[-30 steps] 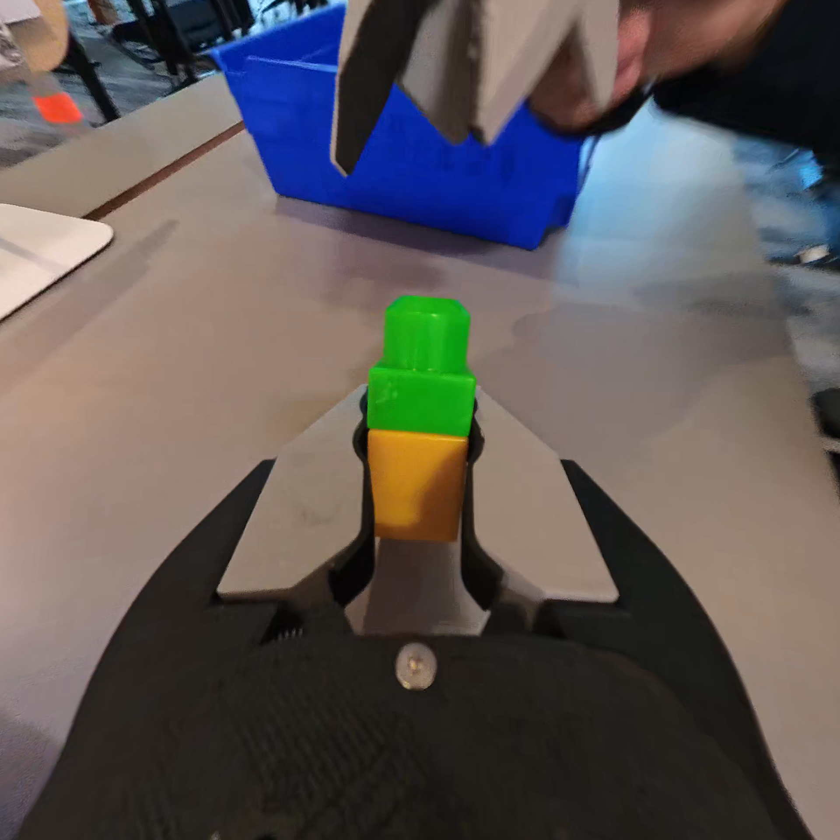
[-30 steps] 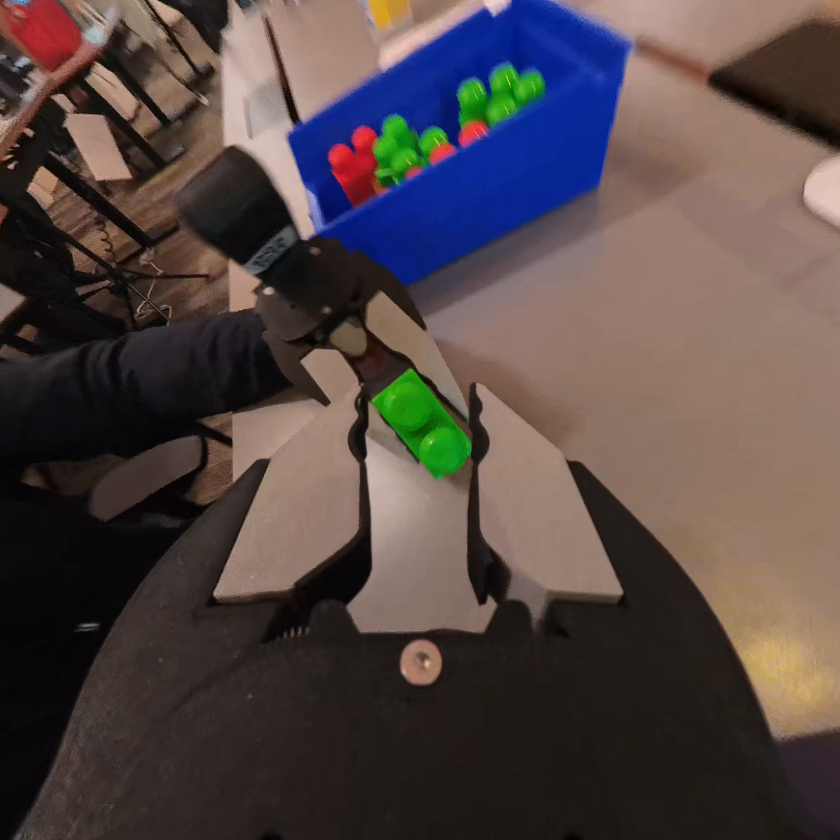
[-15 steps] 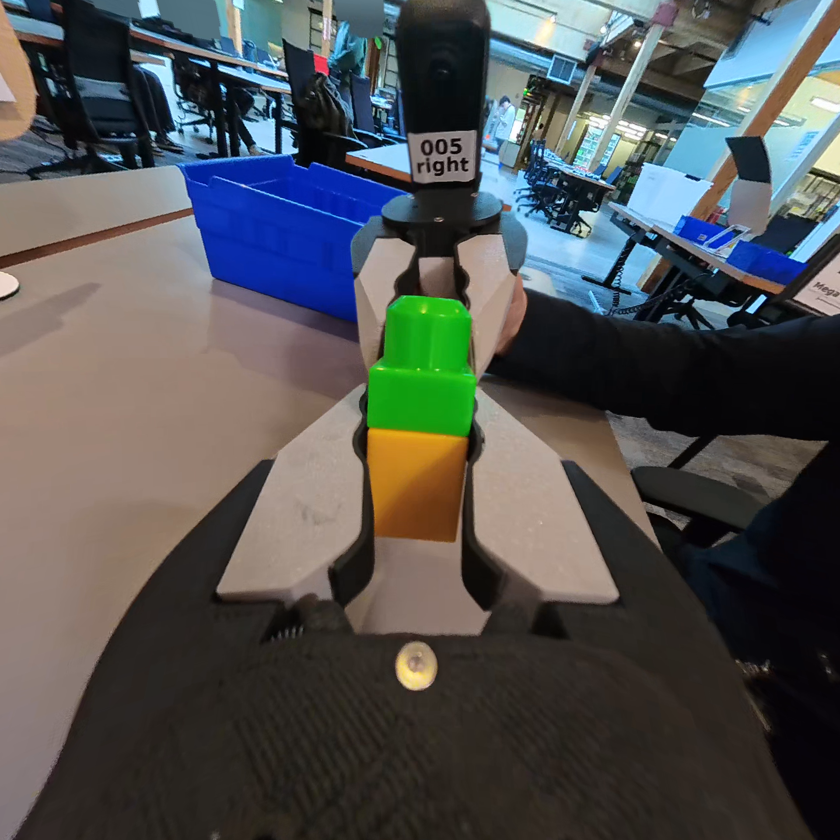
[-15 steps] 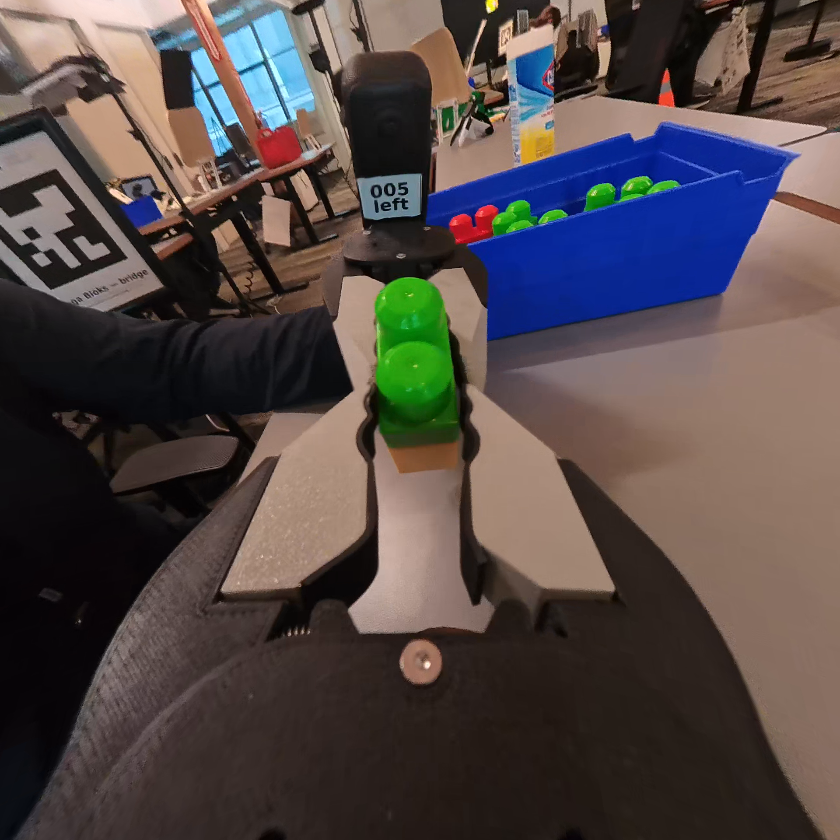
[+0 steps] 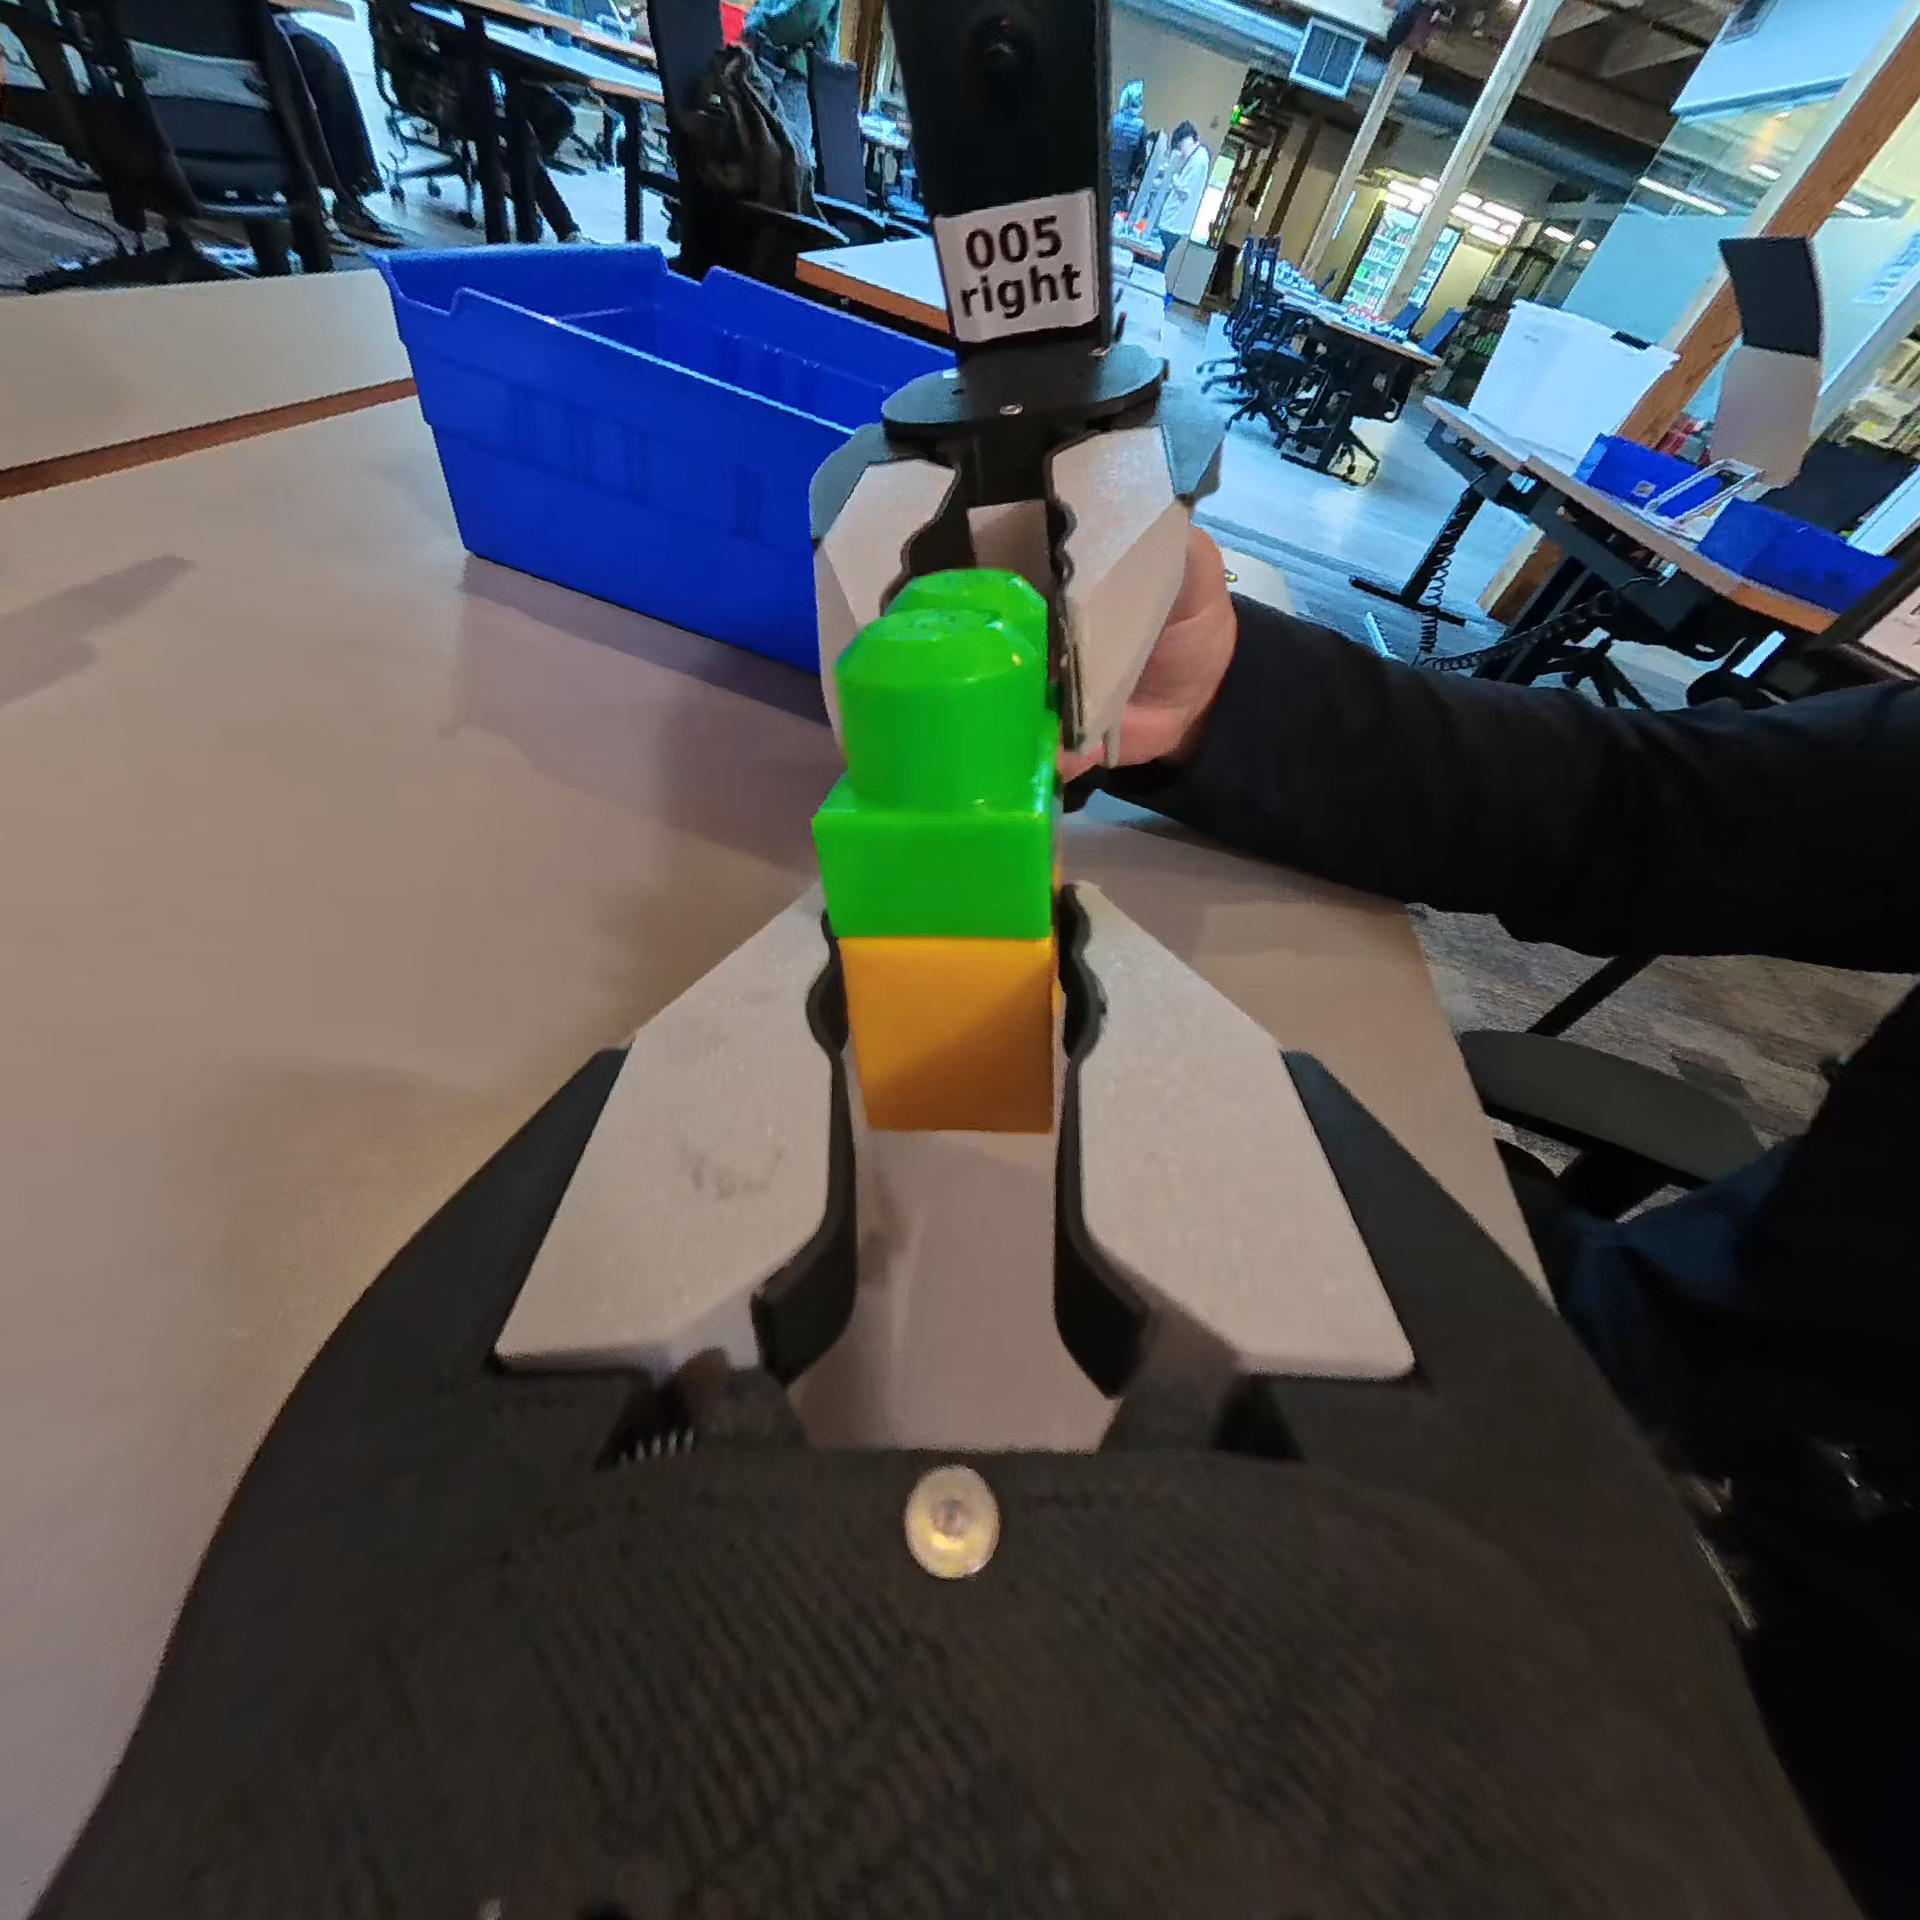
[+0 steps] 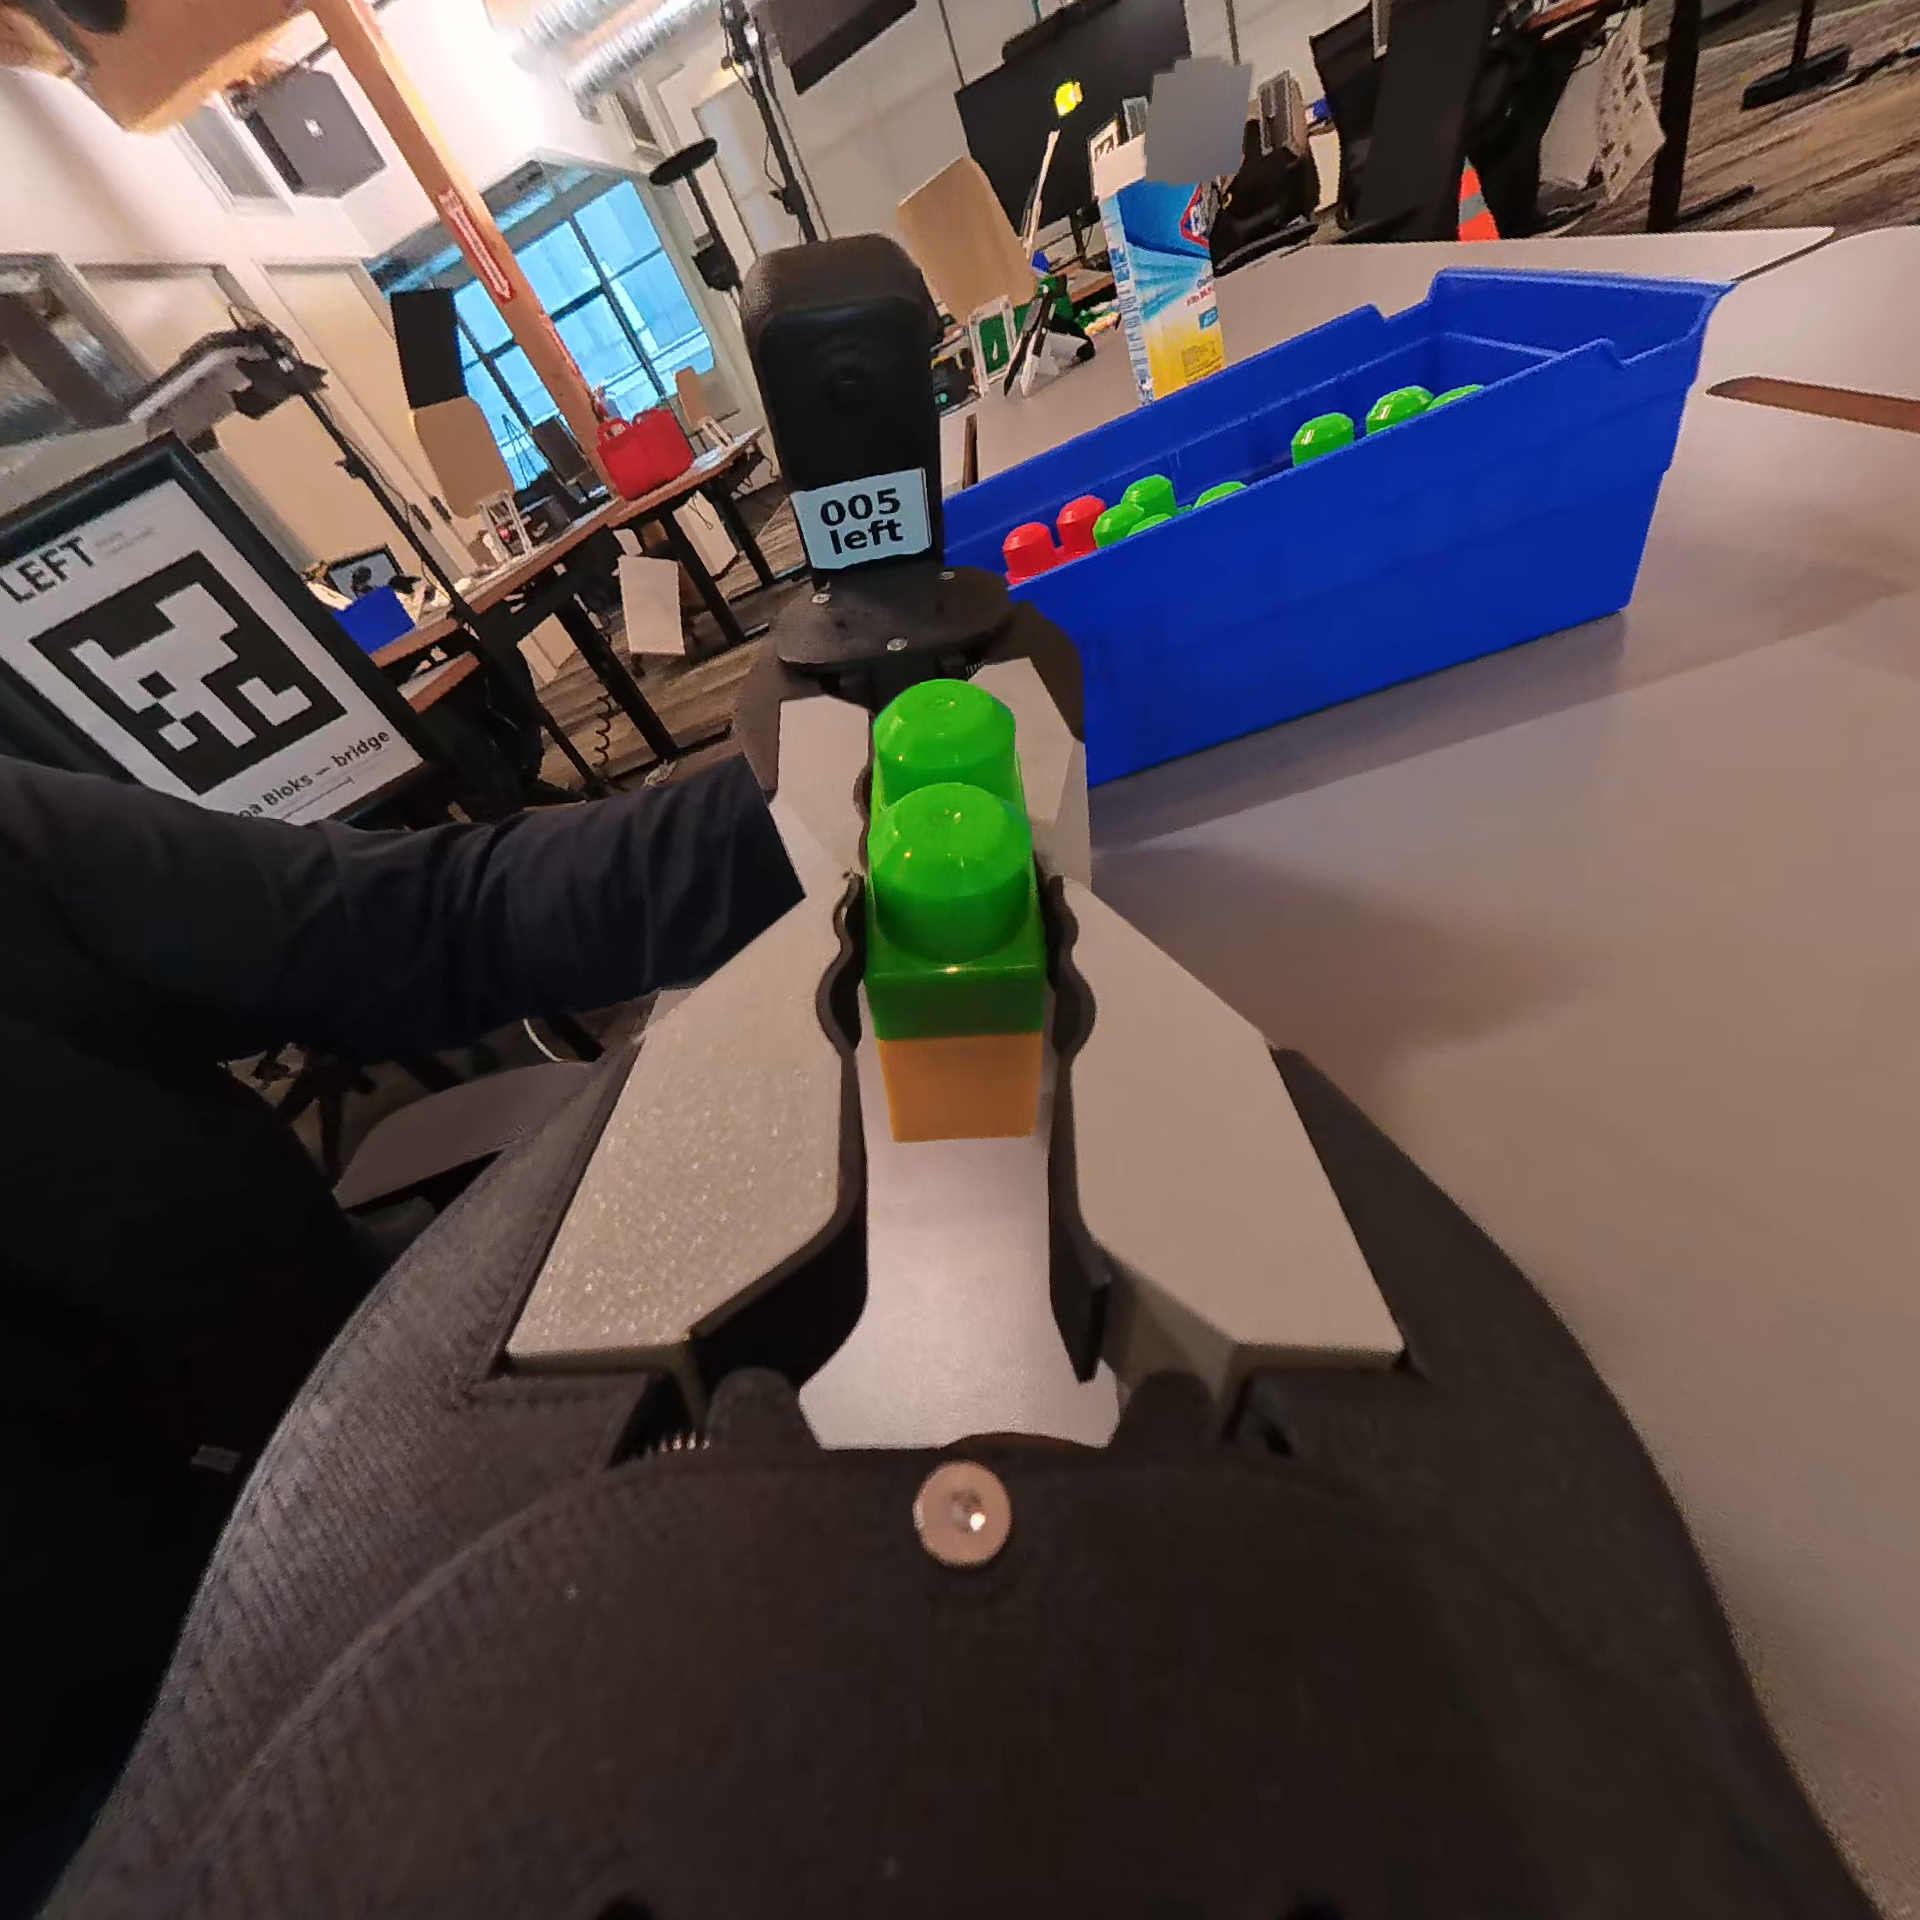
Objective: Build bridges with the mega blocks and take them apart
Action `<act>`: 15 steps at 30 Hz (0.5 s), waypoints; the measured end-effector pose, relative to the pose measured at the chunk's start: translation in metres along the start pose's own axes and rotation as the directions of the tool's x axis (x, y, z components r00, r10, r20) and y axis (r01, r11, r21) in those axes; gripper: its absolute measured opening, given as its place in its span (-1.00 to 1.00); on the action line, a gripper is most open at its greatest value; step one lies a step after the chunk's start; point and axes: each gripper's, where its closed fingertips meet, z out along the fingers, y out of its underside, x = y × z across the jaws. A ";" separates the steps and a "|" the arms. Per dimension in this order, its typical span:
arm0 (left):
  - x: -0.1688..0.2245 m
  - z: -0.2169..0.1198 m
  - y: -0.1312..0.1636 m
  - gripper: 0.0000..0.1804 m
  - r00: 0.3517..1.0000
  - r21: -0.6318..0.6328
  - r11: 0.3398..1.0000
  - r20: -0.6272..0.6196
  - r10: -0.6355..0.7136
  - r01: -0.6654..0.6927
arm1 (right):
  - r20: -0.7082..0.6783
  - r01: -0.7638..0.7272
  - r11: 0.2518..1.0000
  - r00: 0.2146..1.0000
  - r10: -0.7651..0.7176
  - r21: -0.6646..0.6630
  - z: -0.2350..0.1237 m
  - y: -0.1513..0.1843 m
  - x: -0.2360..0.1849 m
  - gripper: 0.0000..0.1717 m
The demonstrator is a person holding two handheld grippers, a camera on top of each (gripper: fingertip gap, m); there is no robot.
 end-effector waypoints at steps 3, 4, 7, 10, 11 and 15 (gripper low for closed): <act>0.000 0.002 0.004 -0.59 1.000 -0.014 1.000 -0.003 -0.002 0.002 | -0.010 0.000 1.000 1.000 0.000 0.014 -0.002 -0.002 0.001 -0.64; 0.001 0.002 0.005 -0.60 1.000 -0.019 1.000 -0.008 -0.005 0.004 | -0.006 -0.003 1.000 1.000 0.003 0.021 -0.003 -0.002 0.000 -0.64; 0.002 0.002 0.006 -0.61 1.000 -0.037 0.999 -0.015 -0.010 0.009 | 0.009 -0.009 1.000 1.000 0.009 0.022 -0.002 -0.001 0.000 -0.64; 0.005 0.000 0.008 -0.63 0.999 -0.045 0.999 -0.039 -0.027 0.025 | 0.047 -0.025 1.000 0.999 0.024 0.016 -0.002 0.001 -0.004 -0.64; 0.007 0.002 0.010 -0.62 0.998 -0.057 0.998 -0.047 -0.030 0.027 | 0.065 -0.035 0.999 0.997 0.034 0.016 -0.002 0.001 -0.005 -0.65; 0.008 0.011 0.025 -0.63 1.000 -0.146 0.989 -0.030 -0.004 0.000 | 0.072 -0.021 0.999 0.997 0.023 -0.034 0.005 0.010 -0.008 -0.61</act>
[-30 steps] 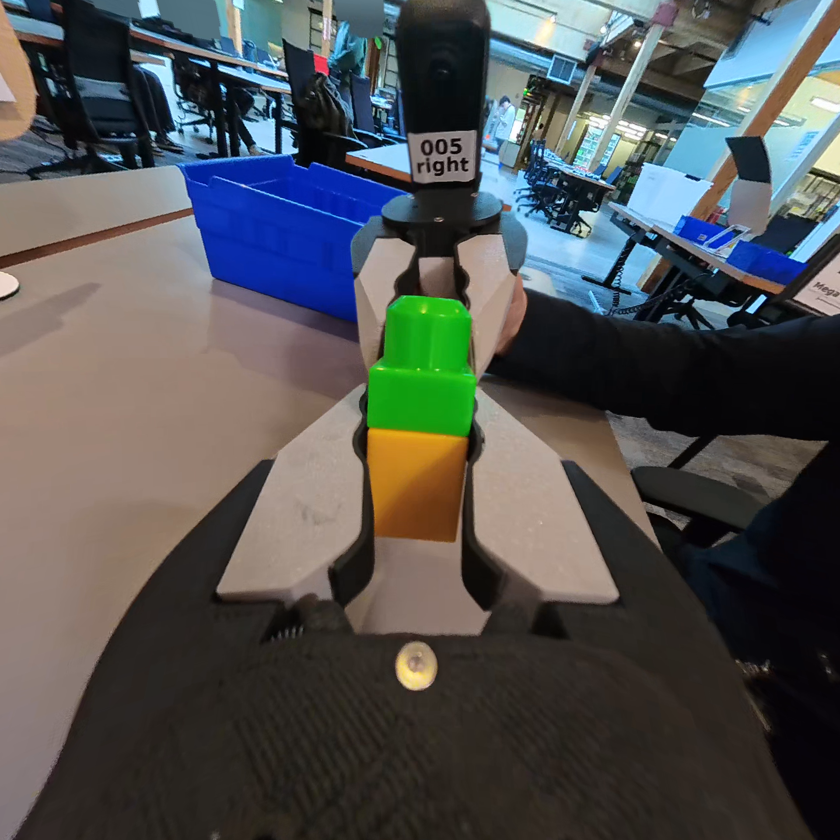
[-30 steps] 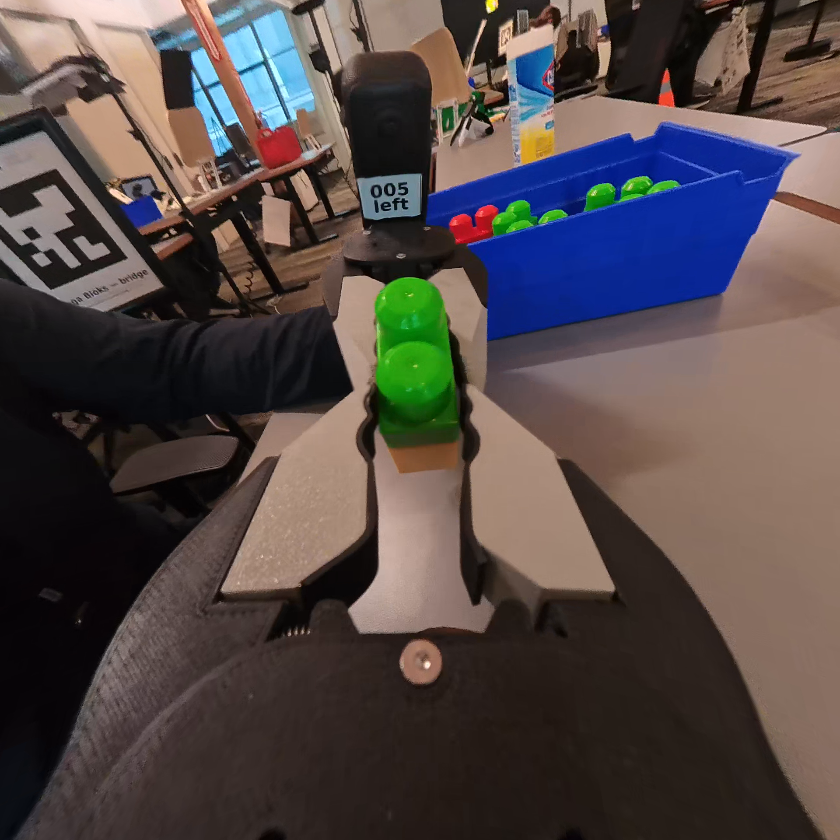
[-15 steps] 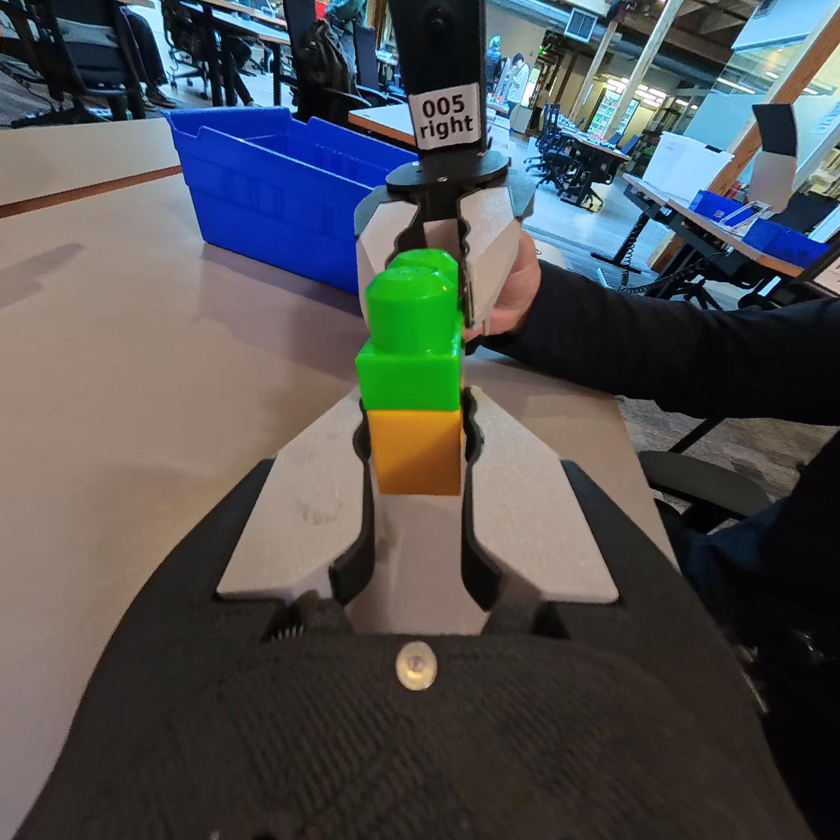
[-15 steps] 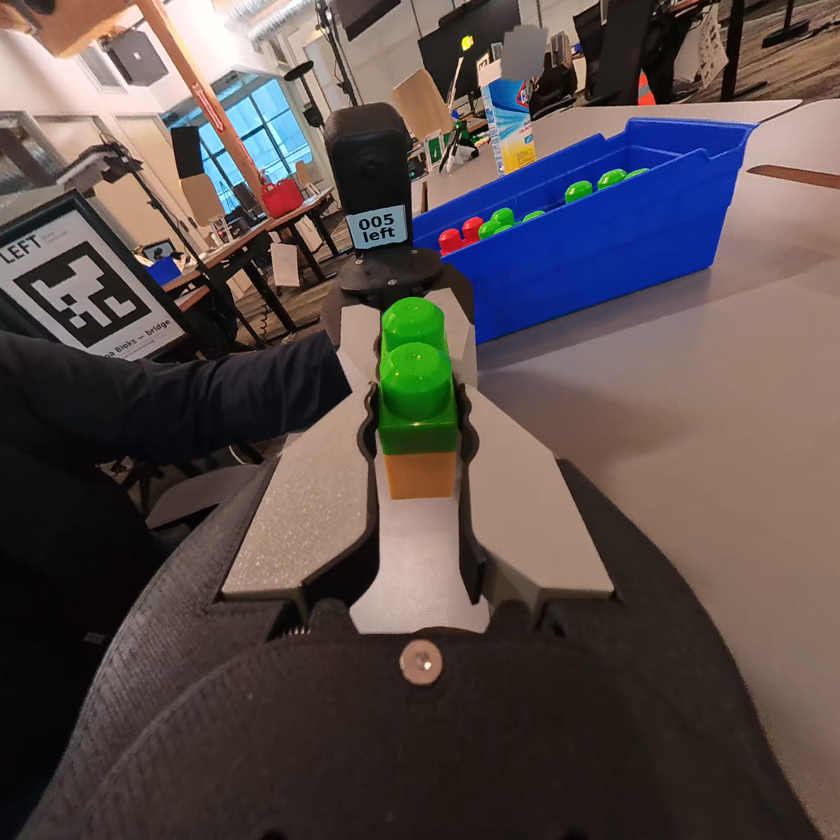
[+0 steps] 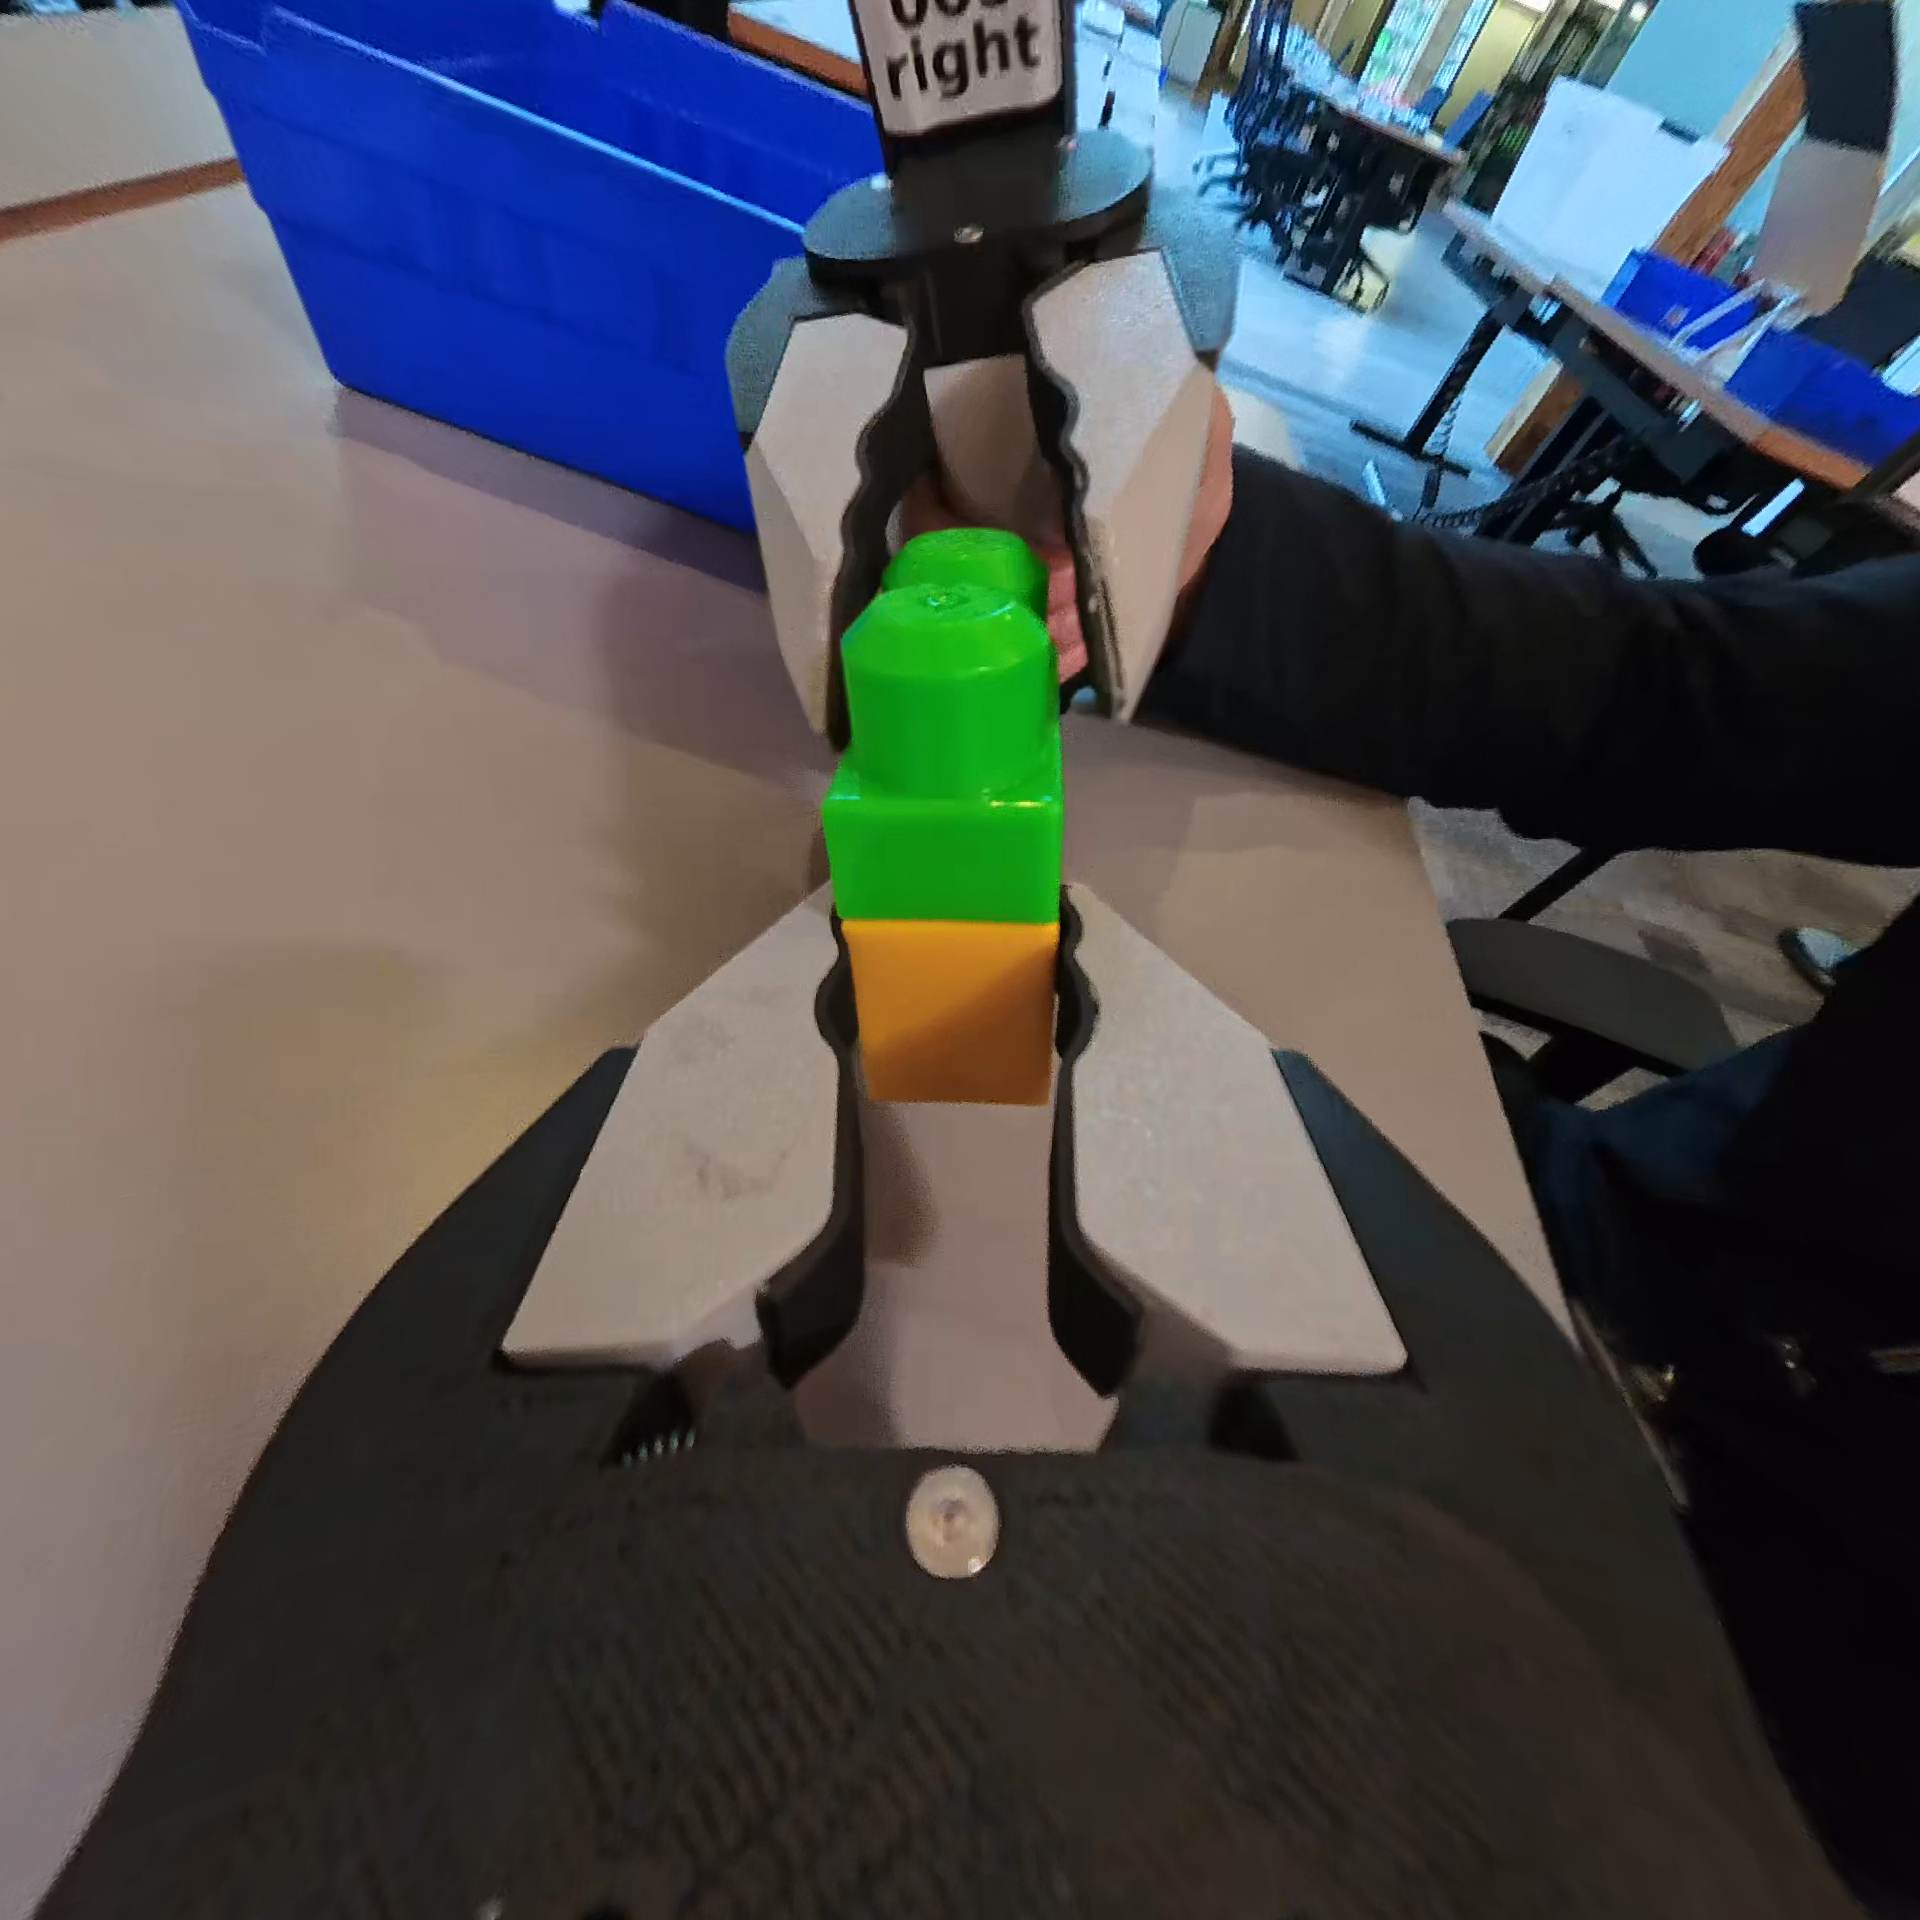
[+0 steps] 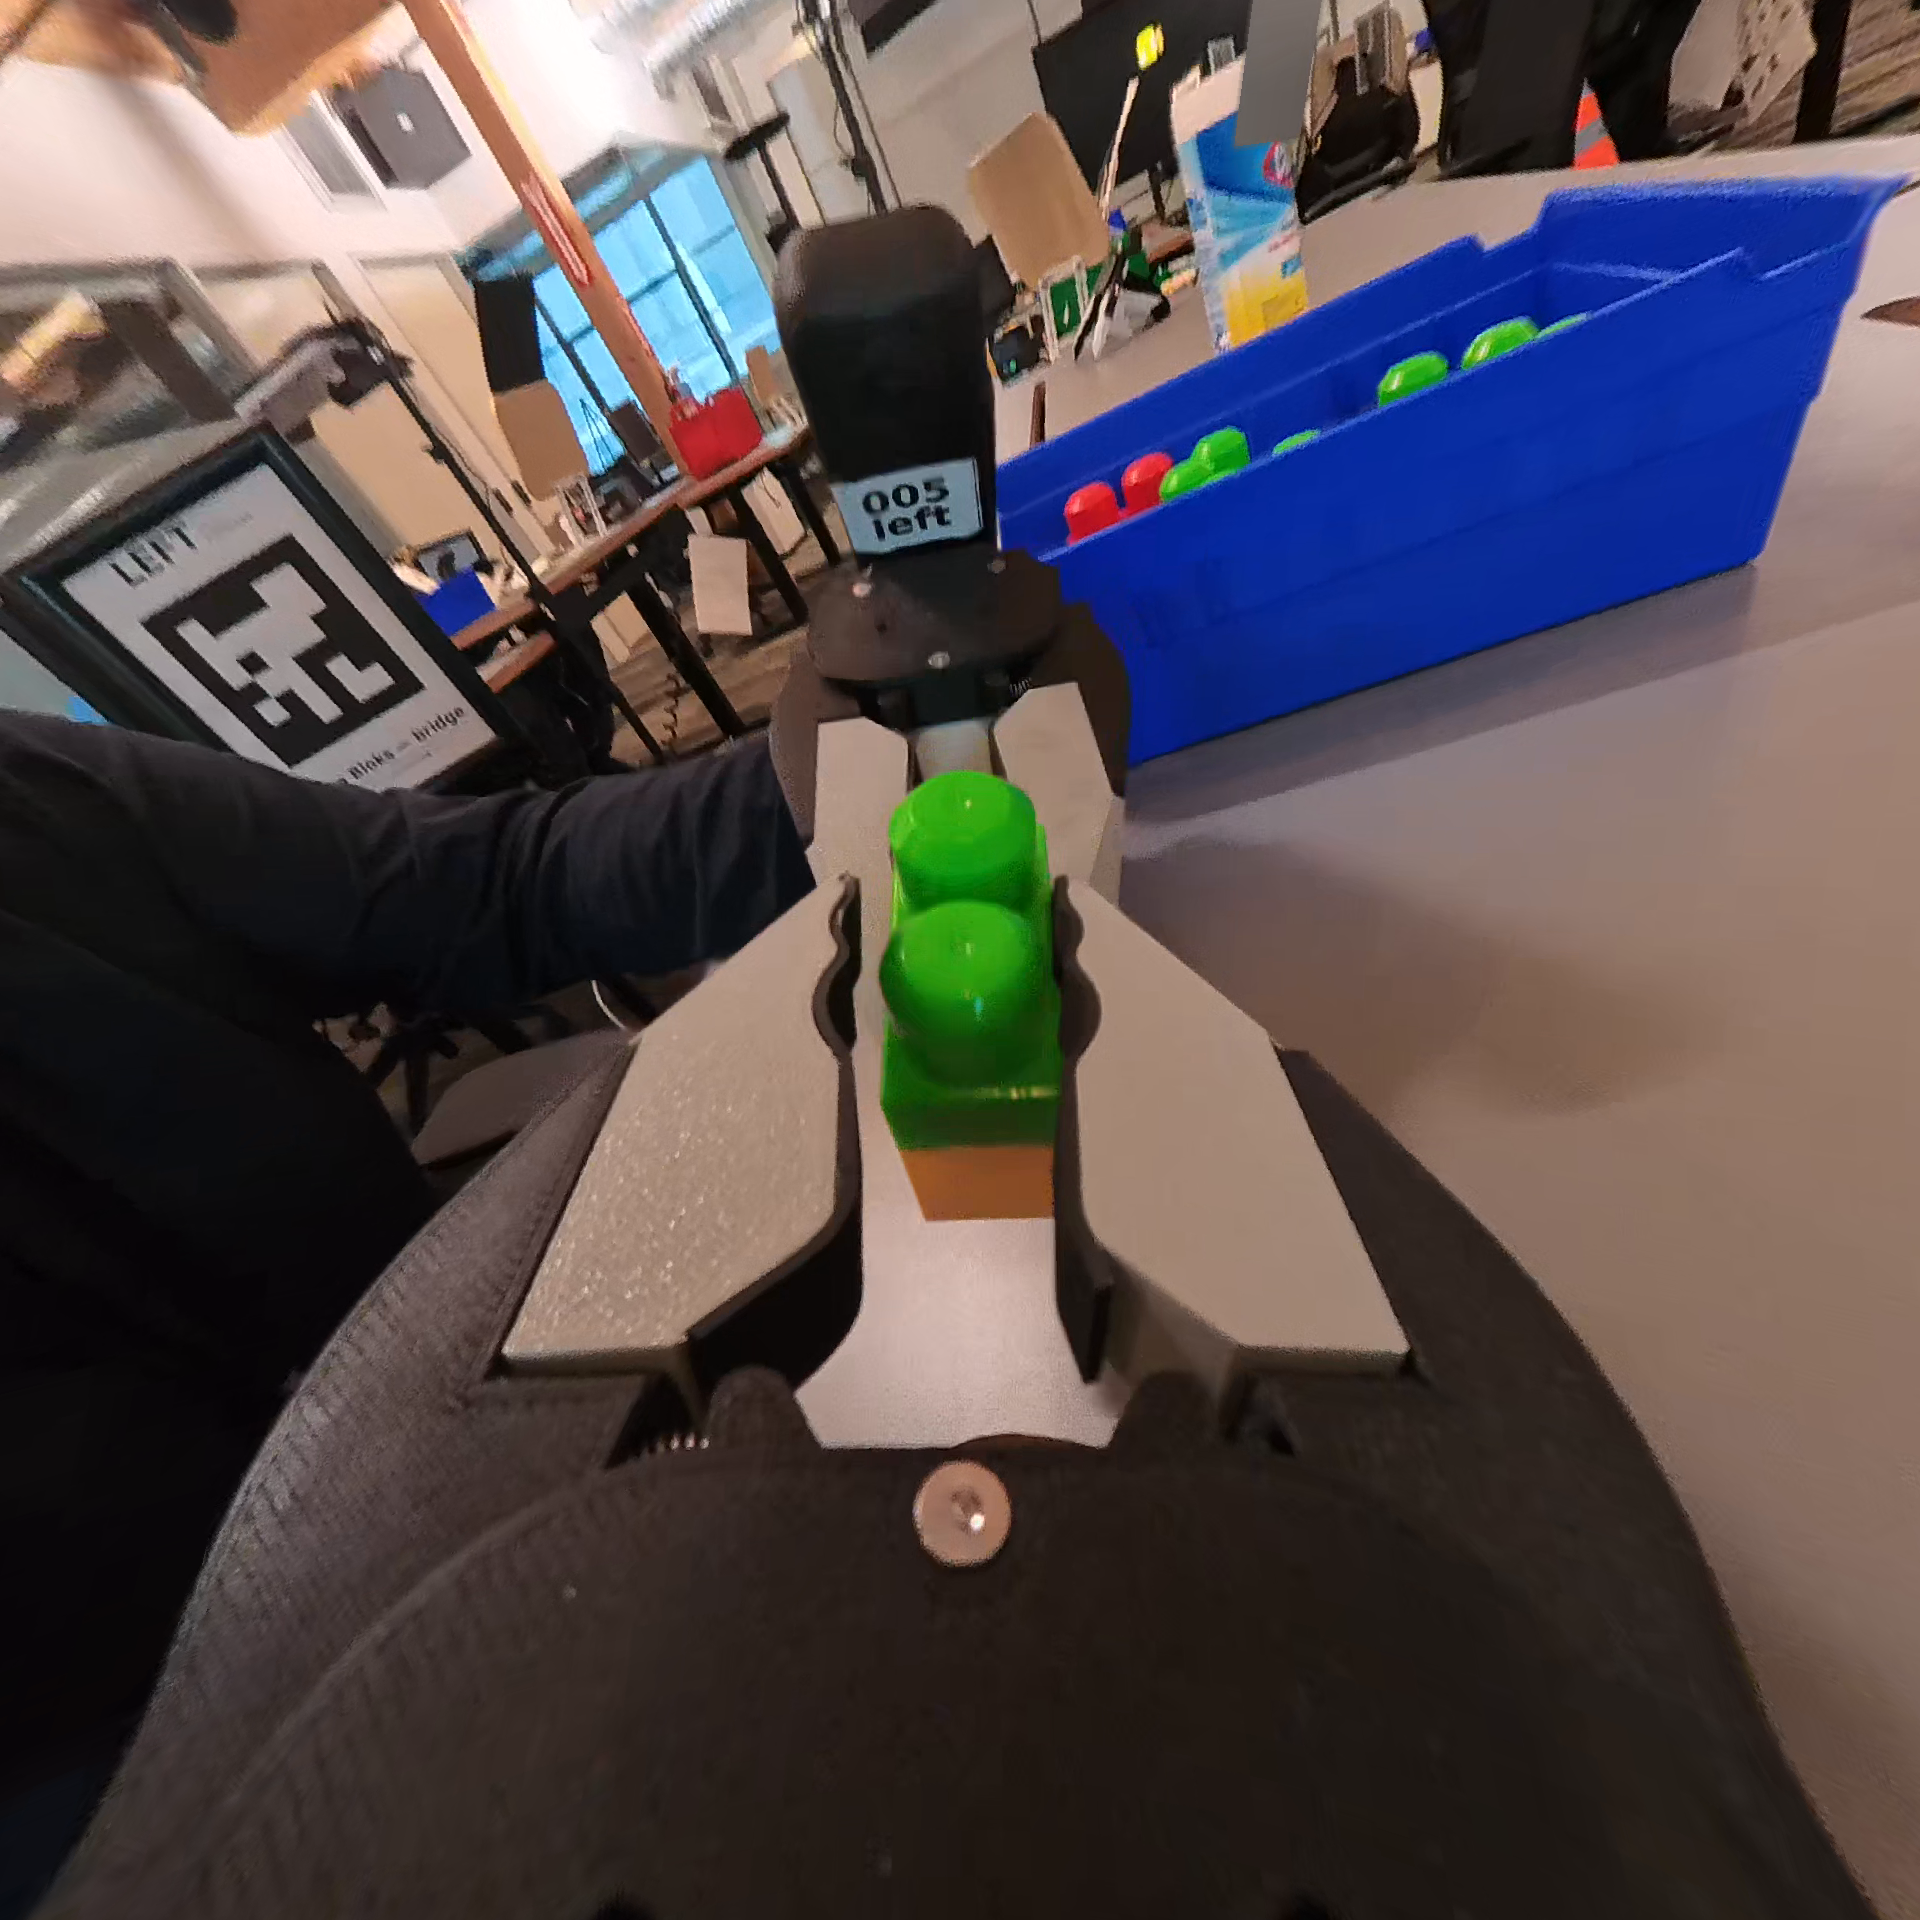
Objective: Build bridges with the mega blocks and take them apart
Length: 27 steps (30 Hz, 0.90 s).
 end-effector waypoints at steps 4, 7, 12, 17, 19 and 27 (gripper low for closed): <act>0.001 0.003 0.003 -0.63 1.000 -0.013 1.000 -0.003 -0.002 0.002 | -0.043 0.040 0.995 0.998 -0.044 -0.093 0.010 0.015 0.003 -0.60; -0.001 0.002 0.002 -0.63 1.000 -0.013 1.000 0.007 0.000 0.000 | -0.069 0.060 0.993 0.995 -0.067 -0.099 0.012 0.016 0.007 -0.62; -0.001 0.002 0.001 -0.63 1.000 -0.004 1.000 0.008 0.003 -0.002 | -0.071 0.074 0.993 0.994 -0.080 -0.087 0.012 0.014 0.006 -0.63; -0.006 0.002 0.003 -0.63 0.999 -0.018 0.999 0.024 -0.027 0.028 | -0.087 -0.020 0.998 0.996 0.014 -0.065 0.014 0.014 0.013 -0.62; -0.012 0.004 0.008 -0.63 0.998 -0.047 0.998 0.056 -0.039 0.041 | -0.114 -0.041 0.996 0.993 0.032 -0.081 0.014 0.018 0.018 -0.62; 0.019 -0.011 -0.010 -0.62 0.989 0.038 0.998 -0.141 -0.034 0.039 | -0.005 0.070 0.991 0.997 -0.071 -0.112 0.013 0.013 -0.011 -0.63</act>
